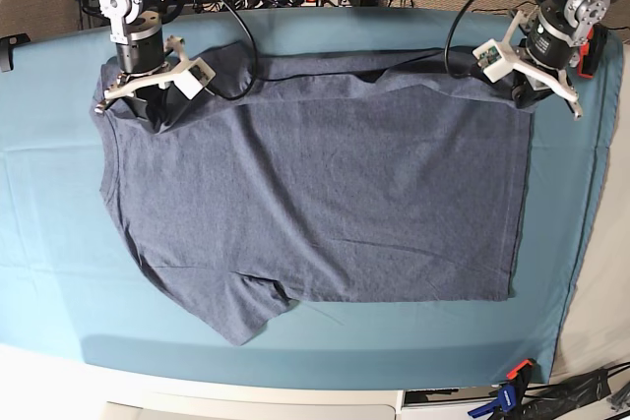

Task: Fold the T-shirt properly
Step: 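Lower the held edge onto the table and open both grippers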

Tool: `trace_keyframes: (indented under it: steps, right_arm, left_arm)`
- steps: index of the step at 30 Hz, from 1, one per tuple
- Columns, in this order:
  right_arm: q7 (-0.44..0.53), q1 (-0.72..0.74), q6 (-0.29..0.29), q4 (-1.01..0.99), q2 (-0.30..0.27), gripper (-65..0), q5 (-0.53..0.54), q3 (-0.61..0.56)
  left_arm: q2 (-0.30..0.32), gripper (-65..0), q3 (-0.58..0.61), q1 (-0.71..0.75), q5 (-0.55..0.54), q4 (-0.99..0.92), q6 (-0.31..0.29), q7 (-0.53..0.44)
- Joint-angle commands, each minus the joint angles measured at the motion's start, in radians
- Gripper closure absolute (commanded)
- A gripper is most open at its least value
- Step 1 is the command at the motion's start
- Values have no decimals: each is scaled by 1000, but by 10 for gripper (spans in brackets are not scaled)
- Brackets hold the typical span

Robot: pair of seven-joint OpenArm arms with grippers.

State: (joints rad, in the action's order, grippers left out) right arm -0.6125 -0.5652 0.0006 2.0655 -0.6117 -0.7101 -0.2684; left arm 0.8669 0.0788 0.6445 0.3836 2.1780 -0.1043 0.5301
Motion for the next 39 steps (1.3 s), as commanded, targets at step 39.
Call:
trace_keyframes:
  steps: [39]
  right_arm:
    - [143, 261, 75, -256, 24, 0, 173, 8]
  left_arm:
    - [11, 0, -5, -218, -179, -204, -54, -112]
